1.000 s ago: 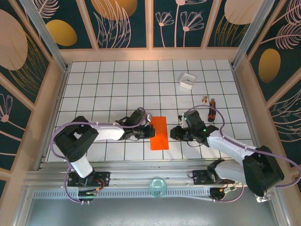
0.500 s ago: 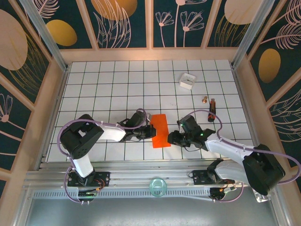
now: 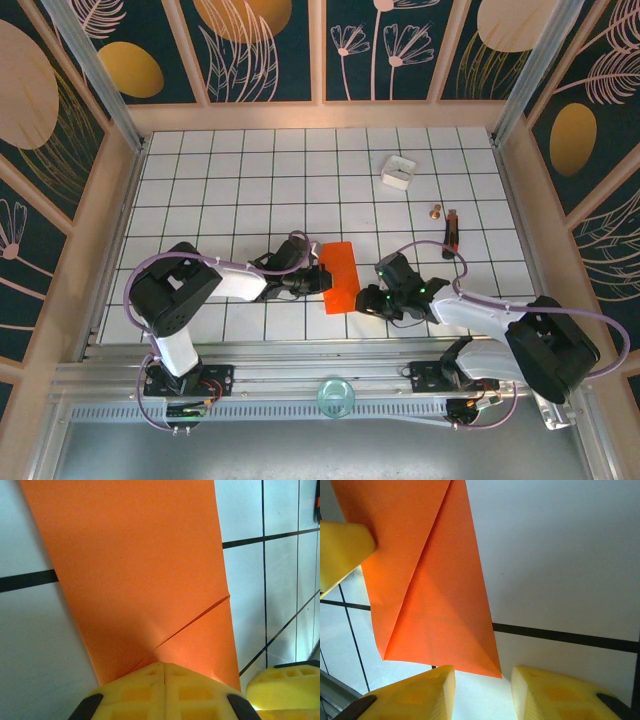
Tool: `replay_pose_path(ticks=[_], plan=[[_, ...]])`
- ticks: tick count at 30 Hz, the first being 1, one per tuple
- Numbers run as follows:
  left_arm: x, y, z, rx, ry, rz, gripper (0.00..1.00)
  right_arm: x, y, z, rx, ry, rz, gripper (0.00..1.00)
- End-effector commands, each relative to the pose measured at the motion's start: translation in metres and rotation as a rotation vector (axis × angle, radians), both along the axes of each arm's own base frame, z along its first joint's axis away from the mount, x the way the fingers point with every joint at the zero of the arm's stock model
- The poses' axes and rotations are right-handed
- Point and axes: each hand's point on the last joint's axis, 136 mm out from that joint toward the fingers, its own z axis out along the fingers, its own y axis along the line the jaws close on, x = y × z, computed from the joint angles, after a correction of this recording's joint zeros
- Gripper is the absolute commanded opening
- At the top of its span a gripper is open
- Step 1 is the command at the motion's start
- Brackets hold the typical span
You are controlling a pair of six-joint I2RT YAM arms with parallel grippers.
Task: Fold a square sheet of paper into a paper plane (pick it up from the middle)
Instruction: Turn over the paper at the bottom-center of the table.
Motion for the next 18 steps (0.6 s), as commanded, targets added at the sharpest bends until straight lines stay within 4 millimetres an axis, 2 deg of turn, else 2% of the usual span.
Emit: replay_pose_path(ticks=[1,8,18], plan=[[-0.012,0.015,-0.034,0.083,0.067,0.002,0.00,0.010,0.021,0.006,0.071,-0.044,0.013,0.36],[-0.015,0.017,-0.035,0.082,0.073,-0.004,0.00,0.021,0.033,0.013,0.095,-0.068,0.026,0.34],[-0.019,0.019,-0.038,0.083,0.084,-0.010,0.00,0.028,0.036,0.018,0.112,-0.098,0.027,0.33]])
